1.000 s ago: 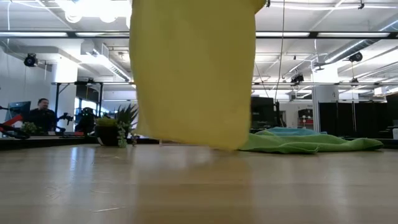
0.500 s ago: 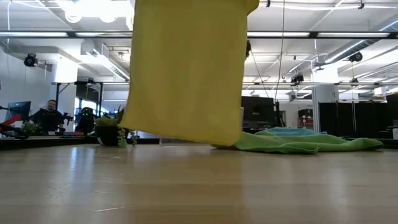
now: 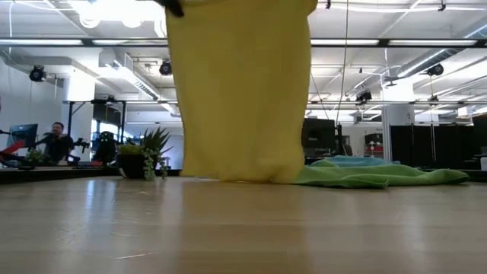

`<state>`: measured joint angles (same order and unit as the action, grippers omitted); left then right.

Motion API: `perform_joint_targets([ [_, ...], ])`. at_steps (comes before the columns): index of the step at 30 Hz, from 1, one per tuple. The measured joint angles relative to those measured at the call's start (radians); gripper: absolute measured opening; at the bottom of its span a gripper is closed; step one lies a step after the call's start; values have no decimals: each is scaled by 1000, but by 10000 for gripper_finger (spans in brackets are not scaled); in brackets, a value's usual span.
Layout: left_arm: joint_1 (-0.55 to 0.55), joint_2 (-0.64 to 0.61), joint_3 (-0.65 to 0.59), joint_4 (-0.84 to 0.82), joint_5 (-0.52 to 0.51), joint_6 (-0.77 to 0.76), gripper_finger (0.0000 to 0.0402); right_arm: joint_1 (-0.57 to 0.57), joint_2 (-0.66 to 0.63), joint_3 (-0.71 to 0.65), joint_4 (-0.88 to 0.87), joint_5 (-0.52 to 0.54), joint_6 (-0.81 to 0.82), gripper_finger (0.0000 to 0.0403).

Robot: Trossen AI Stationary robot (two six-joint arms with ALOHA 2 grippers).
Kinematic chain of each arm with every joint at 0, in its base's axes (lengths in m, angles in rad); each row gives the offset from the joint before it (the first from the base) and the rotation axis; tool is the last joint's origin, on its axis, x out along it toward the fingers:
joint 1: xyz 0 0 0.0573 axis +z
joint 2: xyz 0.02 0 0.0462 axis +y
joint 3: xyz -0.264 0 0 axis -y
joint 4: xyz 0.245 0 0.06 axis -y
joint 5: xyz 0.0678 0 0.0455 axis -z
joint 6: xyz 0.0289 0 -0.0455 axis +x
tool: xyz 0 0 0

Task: Fold microfiber towels
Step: Fold the yellow towel

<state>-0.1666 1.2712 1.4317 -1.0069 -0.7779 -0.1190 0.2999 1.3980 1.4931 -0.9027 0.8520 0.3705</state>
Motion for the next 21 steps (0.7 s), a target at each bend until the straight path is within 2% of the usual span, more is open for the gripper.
perform_joint_targets([
  [3,-112,0,-140,9,58,-176,0,123,60,-71,-11,-27,193,8],
  [6,-242,1,-290,90,160,-354,0,231,118,-120,0,-104,377,8],
  [9,-369,2,-426,265,250,-470,0,318,186,-166,35,-193,529,8],
  [12,-464,2,-547,517,317,-506,0,375,233,-206,118,-272,621,8],
  [17,-513,9,-714,931,394,-568,0,416,297,-271,317,-402,686,8],
  [21,-509,22,-769,1047,536,-677,0,416,302,-277,386,-466,716,8],
])
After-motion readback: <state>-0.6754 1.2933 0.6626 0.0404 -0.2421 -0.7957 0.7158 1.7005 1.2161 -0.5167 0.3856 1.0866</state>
